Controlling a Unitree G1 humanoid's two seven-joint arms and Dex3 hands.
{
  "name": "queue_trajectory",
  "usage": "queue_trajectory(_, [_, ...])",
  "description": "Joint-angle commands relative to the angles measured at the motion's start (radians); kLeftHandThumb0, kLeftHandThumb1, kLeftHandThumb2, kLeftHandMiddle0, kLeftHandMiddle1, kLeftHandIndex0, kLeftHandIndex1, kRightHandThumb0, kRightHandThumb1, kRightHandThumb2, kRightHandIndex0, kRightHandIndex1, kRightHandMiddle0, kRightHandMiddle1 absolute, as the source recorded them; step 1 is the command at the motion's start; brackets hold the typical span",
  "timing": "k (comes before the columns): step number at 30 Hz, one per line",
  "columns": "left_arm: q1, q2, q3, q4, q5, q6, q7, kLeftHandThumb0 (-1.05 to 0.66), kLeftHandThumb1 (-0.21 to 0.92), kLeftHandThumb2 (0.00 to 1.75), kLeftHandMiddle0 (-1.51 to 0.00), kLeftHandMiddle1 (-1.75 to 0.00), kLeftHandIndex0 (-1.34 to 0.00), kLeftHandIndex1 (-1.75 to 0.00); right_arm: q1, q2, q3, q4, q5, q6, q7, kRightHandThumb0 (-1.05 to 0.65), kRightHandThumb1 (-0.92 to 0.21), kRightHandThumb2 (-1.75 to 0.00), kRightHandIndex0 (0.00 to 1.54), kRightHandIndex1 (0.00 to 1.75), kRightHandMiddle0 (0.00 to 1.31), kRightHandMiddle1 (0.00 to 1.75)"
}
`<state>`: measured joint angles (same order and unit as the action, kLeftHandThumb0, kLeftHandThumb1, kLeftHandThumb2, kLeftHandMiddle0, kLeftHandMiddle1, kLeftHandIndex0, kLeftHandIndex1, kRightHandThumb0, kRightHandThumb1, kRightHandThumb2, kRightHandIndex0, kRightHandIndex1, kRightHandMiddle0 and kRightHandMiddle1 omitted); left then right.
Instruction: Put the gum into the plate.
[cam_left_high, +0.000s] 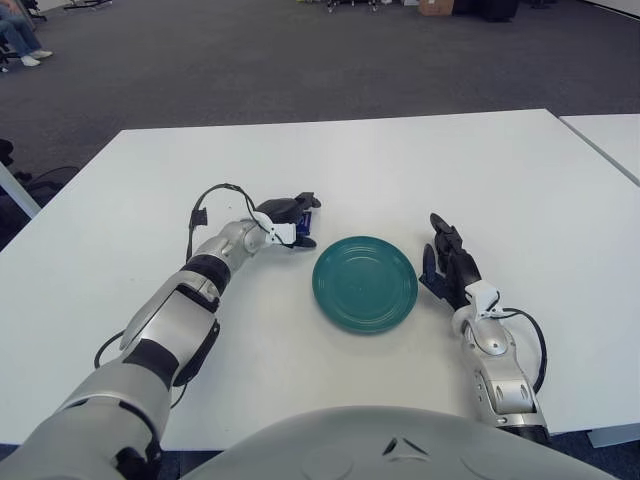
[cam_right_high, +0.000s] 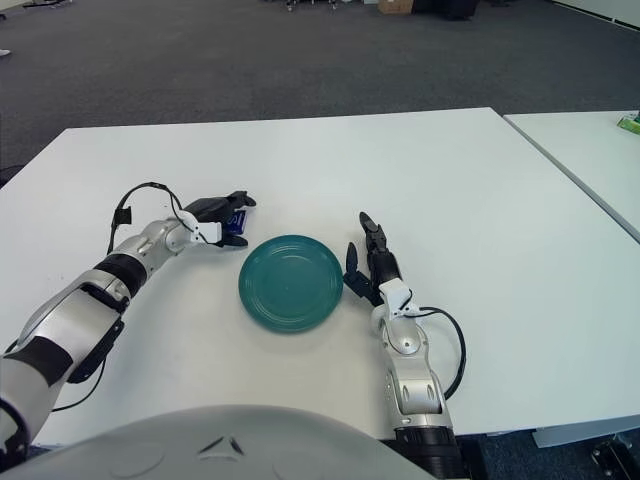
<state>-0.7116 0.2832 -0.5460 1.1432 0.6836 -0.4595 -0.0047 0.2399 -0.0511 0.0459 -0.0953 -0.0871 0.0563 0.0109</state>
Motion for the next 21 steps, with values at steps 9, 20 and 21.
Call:
queue_trajectory(9, [-0.05,0.008,-0.094,0.083,0.084,0.018,-0.02,-0.99,0.92,0.09,-0.17,0.0,0.0,-0.9,0.029,-0.005,-0.019,0.047,0.01,0.049,0.003,-0.76,-0.92,-0.98,0.05,0.0,0.0,0.26])
queue_trajectory(20, [-0.061,-0.007,-0.105,0.137,0.066,0.046,-0.095,-0.17,0.79,0.28,-0.32,-1.15,-0.06,-1.51,0.024,-0.006,-0.033,0.054,0.013,0.052,0.003,-0.76,-0.92,-0.99,0.05,0.0,0.0,0.28])
queue_trajectory(21, [-0.06,-0.008,-0.105,0.14,0.065,0.053,-0.097,0.04,0.71,0.47,-0.4,-1.29,-0.1,-1.59,0.024,-0.005,-0.034,0.055,0.014,0.052,0.002,-0.76,-0.92,-0.99,0.05,0.0,0.0,0.29])
